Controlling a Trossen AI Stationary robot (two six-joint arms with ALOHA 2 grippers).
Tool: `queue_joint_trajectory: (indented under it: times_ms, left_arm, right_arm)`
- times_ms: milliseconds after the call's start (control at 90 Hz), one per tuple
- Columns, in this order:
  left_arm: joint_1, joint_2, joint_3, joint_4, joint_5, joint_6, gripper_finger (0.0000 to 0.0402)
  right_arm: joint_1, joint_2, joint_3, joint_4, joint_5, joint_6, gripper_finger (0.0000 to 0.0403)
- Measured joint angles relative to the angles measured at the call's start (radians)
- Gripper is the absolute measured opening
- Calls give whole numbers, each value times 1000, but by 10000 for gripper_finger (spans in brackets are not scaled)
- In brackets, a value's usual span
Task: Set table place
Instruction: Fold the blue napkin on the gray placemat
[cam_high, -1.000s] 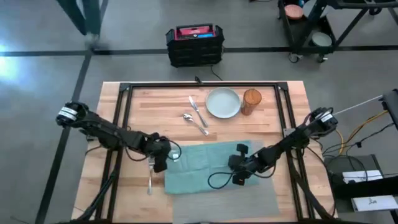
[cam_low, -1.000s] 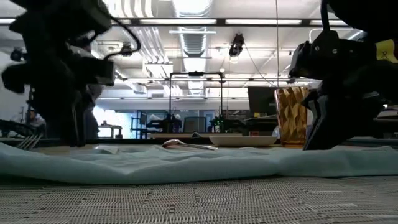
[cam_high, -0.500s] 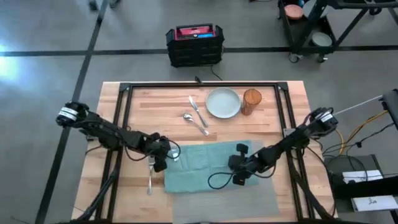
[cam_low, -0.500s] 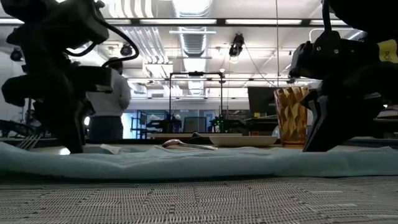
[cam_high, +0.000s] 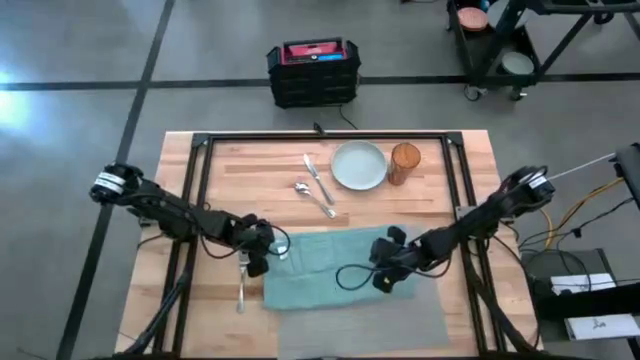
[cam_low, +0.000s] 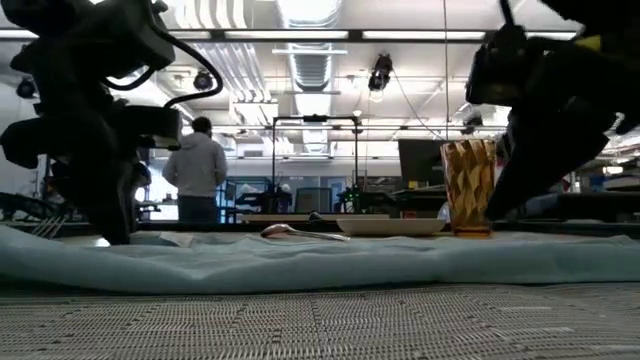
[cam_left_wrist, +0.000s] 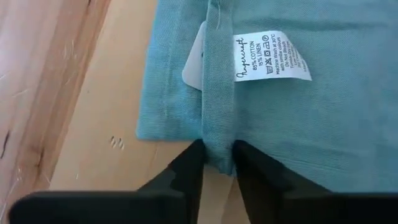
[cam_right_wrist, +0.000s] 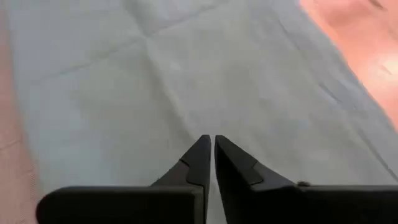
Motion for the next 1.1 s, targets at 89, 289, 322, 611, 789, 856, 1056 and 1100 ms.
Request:
queue_joint_trajectory:
  times_ms: [89,289,322,611,789,856,1056,1100]
  left_arm:
    - [0,0,0,0,1,0,117]
    - [0,0,0,0,1,0,146]
    - [0,0,0,0,1,0,149]
    - [0,0,0,2,1,1,156]
    - [0,0,-1,8,15,33,148]
    - [0,0,-1,8,18,34,145]
    - [0,-1,-1,9,20,34,134]
    - [0,-1,-1,9,21,34,131]
  right_arm:
    - [1,-31,0,-27,-1,6,49]
    - [-43,-121,1,-180,7,-2,109]
    - [-54,-138,1,-222,7,3,118]
    - [-133,-192,-4,-442,6,46,162]
    - [-131,-155,-7,-441,-23,21,177]
    - [-130,-153,-7,-440,-60,10,180]
    - [-131,-162,-8,-440,-98,-41,181]
    - [-133,-163,-8,-442,-97,-44,181]
